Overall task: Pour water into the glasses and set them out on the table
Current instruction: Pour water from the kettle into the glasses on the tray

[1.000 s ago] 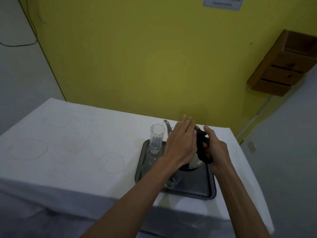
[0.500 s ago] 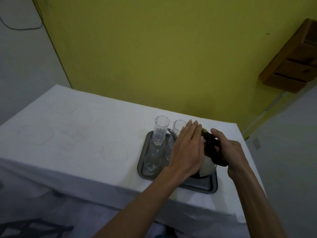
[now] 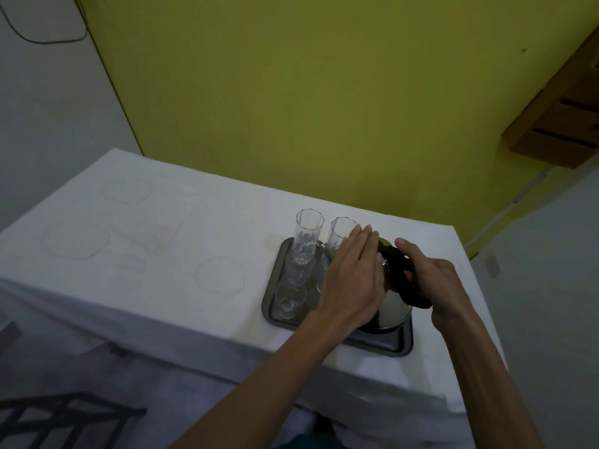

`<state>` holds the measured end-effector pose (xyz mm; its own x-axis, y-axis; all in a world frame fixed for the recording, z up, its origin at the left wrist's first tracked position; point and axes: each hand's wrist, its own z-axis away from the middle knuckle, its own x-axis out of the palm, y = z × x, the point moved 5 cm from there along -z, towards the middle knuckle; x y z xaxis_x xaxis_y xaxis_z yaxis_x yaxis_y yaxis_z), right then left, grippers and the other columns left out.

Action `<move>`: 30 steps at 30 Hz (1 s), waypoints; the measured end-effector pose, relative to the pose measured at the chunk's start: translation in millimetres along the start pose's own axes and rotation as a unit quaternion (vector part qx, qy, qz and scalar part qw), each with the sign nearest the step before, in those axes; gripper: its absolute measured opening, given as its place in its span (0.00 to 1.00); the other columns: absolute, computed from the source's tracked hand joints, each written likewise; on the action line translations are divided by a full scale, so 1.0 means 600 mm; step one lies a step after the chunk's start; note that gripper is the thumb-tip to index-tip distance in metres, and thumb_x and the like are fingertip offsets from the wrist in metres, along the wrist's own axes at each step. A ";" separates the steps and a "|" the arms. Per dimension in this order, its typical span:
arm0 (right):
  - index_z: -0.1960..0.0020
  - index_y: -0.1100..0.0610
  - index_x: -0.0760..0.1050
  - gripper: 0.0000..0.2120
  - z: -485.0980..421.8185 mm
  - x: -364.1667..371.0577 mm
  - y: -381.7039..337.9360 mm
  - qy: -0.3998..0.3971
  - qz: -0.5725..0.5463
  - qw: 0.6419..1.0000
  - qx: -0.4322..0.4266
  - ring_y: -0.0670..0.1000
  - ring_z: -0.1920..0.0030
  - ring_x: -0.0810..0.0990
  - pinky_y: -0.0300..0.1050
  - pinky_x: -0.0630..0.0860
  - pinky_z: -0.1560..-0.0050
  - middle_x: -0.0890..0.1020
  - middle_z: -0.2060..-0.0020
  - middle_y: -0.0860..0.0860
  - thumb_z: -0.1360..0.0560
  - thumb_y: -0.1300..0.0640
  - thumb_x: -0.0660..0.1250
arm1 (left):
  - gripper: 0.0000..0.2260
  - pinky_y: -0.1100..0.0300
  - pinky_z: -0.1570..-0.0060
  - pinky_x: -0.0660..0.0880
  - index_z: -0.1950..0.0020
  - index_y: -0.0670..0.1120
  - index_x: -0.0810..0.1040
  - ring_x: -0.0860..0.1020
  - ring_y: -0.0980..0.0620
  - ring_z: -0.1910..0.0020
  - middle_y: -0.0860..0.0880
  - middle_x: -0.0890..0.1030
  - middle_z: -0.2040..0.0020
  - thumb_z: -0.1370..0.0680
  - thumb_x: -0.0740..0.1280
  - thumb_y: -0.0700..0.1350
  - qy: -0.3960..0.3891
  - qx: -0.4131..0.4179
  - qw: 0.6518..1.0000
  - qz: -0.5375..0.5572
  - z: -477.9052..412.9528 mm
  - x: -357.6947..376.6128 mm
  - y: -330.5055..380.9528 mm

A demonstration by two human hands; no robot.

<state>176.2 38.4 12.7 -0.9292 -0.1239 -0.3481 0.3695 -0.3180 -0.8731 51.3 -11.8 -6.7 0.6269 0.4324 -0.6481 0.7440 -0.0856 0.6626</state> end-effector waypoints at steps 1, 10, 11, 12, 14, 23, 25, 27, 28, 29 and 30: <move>0.67 0.60 0.76 0.23 0.000 -0.001 0.001 -0.001 -0.002 1.000 0.003 0.54 0.70 0.70 0.43 0.64 0.69 0.74 0.72 0.54 0.26 0.41 0.71 | 0.24 0.63 0.25 0.45 0.26 0.38 0.64 0.58 0.48 0.23 0.43 0.65 0.24 0.17 0.46 0.49 -0.001 -0.003 1.000 0.001 -0.001 0.001 -0.001; 0.67 0.60 0.76 0.22 0.006 -0.002 0.002 -0.002 -0.011 1.000 0.004 0.53 0.70 0.71 0.44 0.64 0.68 0.75 0.70 0.55 0.25 0.43 0.71 | 0.24 0.63 0.26 0.44 0.26 0.38 0.64 0.58 0.48 0.23 0.42 0.65 0.25 0.17 0.46 0.49 0.005 0.010 1.000 -0.006 0.001 0.002 0.004; 0.66 0.60 0.77 0.22 0.008 -0.002 0.002 -0.002 -0.013 1.000 0.003 0.53 0.70 0.71 0.44 0.64 0.68 0.76 0.70 0.55 0.25 0.43 0.71 | 0.25 0.63 0.26 0.43 0.25 0.38 0.63 0.58 0.48 0.23 0.43 0.65 0.25 0.17 0.45 0.50 0.004 0.011 1.000 -0.008 0.002 0.002 0.005; 0.66 0.60 0.77 0.22 0.008 -0.002 0.002 -0.004 -0.015 1.000 0.003 0.52 0.70 0.72 0.44 0.65 0.68 0.76 0.70 0.55 0.25 0.43 0.71 | 0.24 0.63 0.26 0.43 0.25 0.38 0.63 0.57 0.48 0.23 0.43 0.65 0.24 0.17 0.46 0.49 0.003 0.011 1.000 -0.010 0.002 0.002 0.005; 0.65 0.61 0.78 0.22 0.010 -0.003 0.003 -0.004 -0.016 1.000 0.002 0.52 0.70 0.72 0.44 0.65 0.67 0.76 0.70 0.55 0.25 0.43 0.71 | 0.22 0.63 0.26 0.43 0.25 0.38 0.62 0.57 0.48 0.23 0.43 0.64 0.24 0.16 0.49 0.46 0.001 0.013 1.000 -0.013 0.003 0.003 0.005; 0.66 0.60 0.77 0.23 0.005 -0.003 0.008 -0.004 -0.024 1.000 0.002 0.53 0.71 0.72 0.43 0.65 0.68 0.76 0.71 0.54 0.26 0.41 0.72 | 0.21 0.64 0.26 0.42 0.25 0.39 0.62 0.56 0.49 0.22 0.43 0.64 0.24 0.17 0.52 0.45 0.007 0.019 1.000 -0.015 0.003 0.000 0.006; 0.66 0.60 0.76 0.23 0.004 -0.004 0.010 -0.003 -0.023 1.000 0.001 0.54 0.71 0.72 0.43 0.66 0.68 0.75 0.72 0.54 0.26 0.41 0.72 | 0.21 0.63 0.26 0.44 0.25 0.38 0.62 0.56 0.48 0.22 0.43 0.64 0.24 0.17 0.52 0.44 0.004 0.020 1.000 -0.016 0.003 -0.001 0.006; 0.67 0.59 0.75 0.23 0.002 -0.005 0.013 -0.001 -0.024 1.000 0.002 0.54 0.71 0.72 0.43 0.66 0.67 0.75 0.72 0.54 0.27 0.40 0.72 | 0.21 0.63 0.26 0.45 0.25 0.38 0.62 0.56 0.48 0.22 0.43 0.64 0.24 0.17 0.52 0.44 -0.001 0.020 1.000 -0.017 0.003 -0.002 0.006; 0.67 0.59 0.75 0.24 0.001 -0.004 0.014 -0.002 -0.023 1.000 0.003 0.54 0.71 0.72 0.43 0.66 0.67 0.75 0.72 0.54 0.27 0.40 0.72 | 0.21 0.63 0.26 0.45 0.25 0.38 0.62 0.56 0.49 0.22 0.43 0.64 0.24 0.17 0.52 0.44 -0.003 0.018 1.000 -0.016 0.003 -0.001 0.005; 0.67 0.59 0.74 0.24 0.001 -0.004 0.016 -0.001 -0.020 1.000 0.003 0.54 0.70 0.72 0.43 0.66 0.67 0.75 0.72 0.54 0.27 0.40 0.72 | 0.21 0.63 0.26 0.45 0.25 0.39 0.62 0.56 0.49 0.22 0.43 0.64 0.24 0.17 0.52 0.44 -0.004 0.017 1.000 -0.016 0.003 -0.001 0.005; 0.67 0.59 0.75 0.24 0.000 -0.005 0.016 0.000 -0.019 1.000 0.004 0.54 0.70 0.72 0.43 0.66 0.67 0.75 0.71 0.54 0.27 0.40 0.72 | 0.21 0.64 0.26 0.45 0.25 0.39 0.62 0.56 0.49 0.22 0.43 0.64 0.24 0.17 0.52 0.44 -0.005 0.016 1.000 -0.016 0.003 -0.001 0.005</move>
<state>182.4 35.6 5.1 -0.9423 -0.1117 -0.3156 0.3347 -0.3294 -0.8829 53.7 -13.8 -5.2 0.6053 0.4263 -0.6722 0.7703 -0.1009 0.6296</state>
